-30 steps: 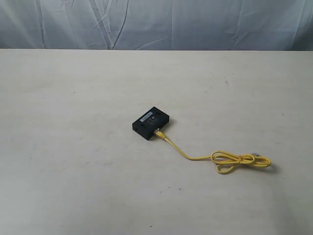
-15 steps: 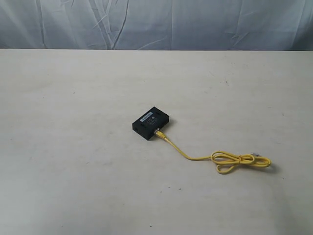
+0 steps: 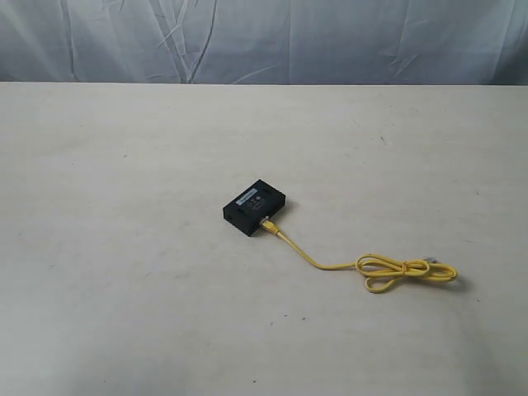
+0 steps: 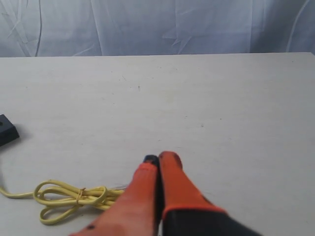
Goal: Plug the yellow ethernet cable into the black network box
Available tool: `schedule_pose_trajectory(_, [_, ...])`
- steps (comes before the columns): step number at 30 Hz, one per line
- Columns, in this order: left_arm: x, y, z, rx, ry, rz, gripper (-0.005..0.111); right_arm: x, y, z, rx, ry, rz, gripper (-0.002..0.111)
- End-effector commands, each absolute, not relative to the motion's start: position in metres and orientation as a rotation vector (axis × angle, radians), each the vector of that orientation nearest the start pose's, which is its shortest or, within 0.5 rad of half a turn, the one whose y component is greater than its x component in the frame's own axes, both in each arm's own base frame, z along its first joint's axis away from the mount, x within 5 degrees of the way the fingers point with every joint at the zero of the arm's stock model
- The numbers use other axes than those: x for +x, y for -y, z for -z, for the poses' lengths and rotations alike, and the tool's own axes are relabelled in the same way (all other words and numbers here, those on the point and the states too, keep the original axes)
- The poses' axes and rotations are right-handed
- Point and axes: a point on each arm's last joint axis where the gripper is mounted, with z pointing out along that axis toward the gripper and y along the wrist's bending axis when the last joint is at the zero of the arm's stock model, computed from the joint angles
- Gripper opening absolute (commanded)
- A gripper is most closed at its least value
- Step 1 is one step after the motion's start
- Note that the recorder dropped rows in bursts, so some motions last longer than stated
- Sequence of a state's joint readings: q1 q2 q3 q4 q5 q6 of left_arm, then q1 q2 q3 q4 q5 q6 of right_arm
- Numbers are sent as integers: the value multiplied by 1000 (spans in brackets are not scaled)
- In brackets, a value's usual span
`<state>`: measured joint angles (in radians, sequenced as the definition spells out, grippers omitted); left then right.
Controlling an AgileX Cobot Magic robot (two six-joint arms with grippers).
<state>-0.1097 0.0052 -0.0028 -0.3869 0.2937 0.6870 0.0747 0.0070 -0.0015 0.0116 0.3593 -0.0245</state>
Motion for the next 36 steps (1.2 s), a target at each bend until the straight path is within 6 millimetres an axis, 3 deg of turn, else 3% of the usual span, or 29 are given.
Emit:
schedule_pose_trajectory(1, [53,15,-188,377,-1720,-10,0,53,-4,-181,-84,-1834,-39,0])
schedule_pose_trajectory(5, [54,10,-188,172,-1756,79,0,53,-4,-181,-84,-1834,-39,0])
schedule_pose_trajectory(9, [55,7,-189,72,-1753,113,0,53,-4,-181,-81,-1834,-42,0])
schedule_pose_trajectory(36, [55,0,-190,-18,-1744,7,0,53,-4,-181,-84,-1834,-39,0])
